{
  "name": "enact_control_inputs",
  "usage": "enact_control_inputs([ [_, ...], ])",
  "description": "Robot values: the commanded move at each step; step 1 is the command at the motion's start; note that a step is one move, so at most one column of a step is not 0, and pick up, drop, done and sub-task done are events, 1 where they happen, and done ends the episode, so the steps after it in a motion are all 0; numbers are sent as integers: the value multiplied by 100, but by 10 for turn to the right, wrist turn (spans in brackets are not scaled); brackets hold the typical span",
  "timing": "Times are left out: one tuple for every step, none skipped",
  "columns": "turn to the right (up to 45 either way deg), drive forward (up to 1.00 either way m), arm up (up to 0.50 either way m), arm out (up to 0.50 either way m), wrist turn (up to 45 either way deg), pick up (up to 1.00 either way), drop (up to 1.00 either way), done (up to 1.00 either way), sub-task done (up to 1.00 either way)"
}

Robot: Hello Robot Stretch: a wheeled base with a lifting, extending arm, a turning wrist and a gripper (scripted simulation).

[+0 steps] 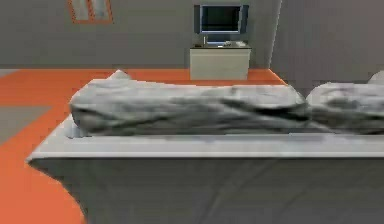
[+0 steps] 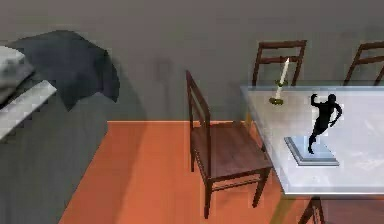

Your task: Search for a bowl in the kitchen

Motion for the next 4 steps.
enact_control_inputs([
  [-450, 0, 0, 0, 0, 0, 0, 0, 0],
  [-420, 0, 0, 0, 0, 0, 0, 0, 0],
  [0, 100, 0, 0, 0, 0, 0, 0, 0],
  [0, 100, 0, 0, 0, 0, 0, 0, 0],
])
